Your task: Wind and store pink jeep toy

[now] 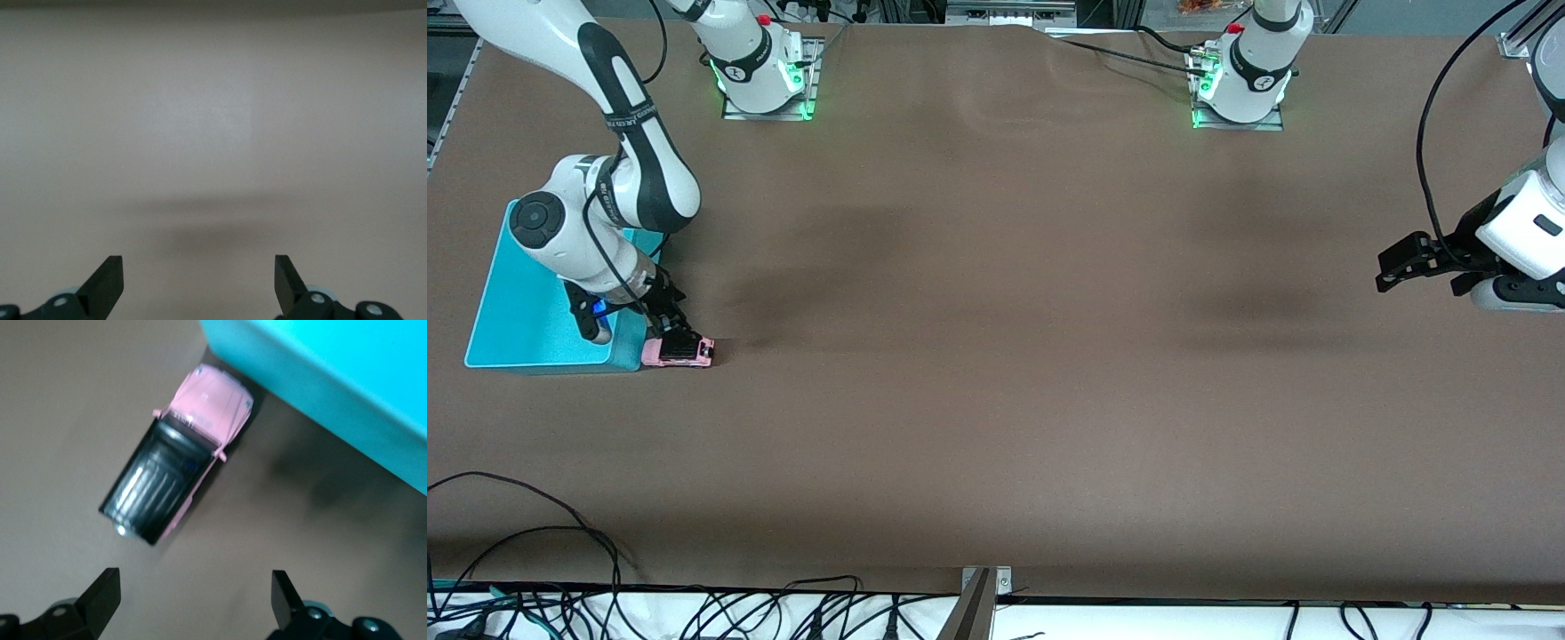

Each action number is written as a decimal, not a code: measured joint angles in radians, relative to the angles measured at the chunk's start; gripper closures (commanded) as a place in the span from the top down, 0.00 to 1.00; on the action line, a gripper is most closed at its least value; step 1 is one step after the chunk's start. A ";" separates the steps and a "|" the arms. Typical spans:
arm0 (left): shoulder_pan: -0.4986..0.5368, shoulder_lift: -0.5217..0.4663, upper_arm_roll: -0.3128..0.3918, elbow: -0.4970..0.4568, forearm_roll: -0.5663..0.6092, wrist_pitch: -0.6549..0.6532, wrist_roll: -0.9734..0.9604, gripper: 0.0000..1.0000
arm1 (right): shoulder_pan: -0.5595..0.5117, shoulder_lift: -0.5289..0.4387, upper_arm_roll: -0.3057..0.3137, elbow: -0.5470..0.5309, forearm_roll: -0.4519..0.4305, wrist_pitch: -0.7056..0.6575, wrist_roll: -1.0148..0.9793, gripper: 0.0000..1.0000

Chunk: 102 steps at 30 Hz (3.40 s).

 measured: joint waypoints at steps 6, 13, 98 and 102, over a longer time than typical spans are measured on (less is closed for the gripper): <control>0.003 0.000 0.001 0.000 -0.002 0.000 0.000 1.00 | -0.006 0.033 0.000 0.008 0.000 0.050 0.058 1.00; 0.003 0.000 0.001 0.000 -0.002 0.000 0.000 1.00 | -0.006 0.086 -0.010 0.040 0.000 0.078 0.078 1.00; 0.005 0.000 0.003 0.000 -0.002 0.000 0.000 1.00 | -0.003 -0.050 0.071 0.167 -0.107 -0.190 -0.032 0.00; 0.005 0.000 0.003 0.000 -0.002 0.000 0.000 1.00 | -0.005 -0.108 0.062 0.170 -0.107 -0.313 -0.225 0.00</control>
